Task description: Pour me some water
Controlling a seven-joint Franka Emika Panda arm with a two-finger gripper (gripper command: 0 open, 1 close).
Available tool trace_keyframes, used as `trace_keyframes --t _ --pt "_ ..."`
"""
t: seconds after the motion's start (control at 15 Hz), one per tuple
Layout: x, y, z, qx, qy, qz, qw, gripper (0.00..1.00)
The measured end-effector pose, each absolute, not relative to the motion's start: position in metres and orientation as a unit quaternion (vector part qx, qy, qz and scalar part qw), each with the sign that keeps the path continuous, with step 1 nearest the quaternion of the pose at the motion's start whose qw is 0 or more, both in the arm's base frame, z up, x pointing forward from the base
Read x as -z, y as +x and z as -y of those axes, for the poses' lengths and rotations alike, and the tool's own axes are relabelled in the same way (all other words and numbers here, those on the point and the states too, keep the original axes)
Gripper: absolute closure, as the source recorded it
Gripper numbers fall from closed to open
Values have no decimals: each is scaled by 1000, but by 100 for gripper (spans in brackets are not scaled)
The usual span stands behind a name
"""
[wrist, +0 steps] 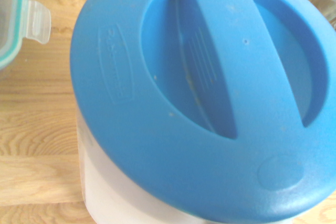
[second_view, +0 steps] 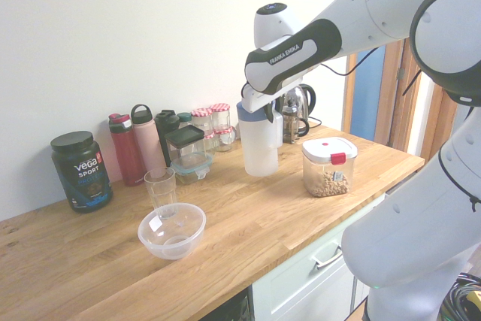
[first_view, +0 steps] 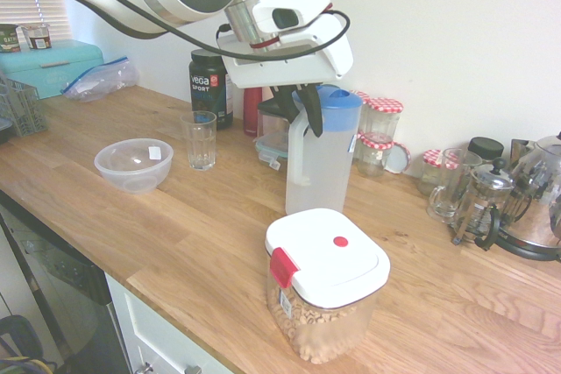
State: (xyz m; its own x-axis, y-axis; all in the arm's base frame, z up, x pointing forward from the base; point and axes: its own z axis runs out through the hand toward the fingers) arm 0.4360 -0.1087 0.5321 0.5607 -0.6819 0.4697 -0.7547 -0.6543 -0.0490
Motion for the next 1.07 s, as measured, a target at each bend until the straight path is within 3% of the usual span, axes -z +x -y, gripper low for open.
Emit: trace_keyframes --t 0.07,0.13,1.07 --pt "-527 437 109 -229 880 409 78 100" --pt "-523 438 109 -226 880 410 77 0" --pt "-534 421 111 -228 872 428 67 0"
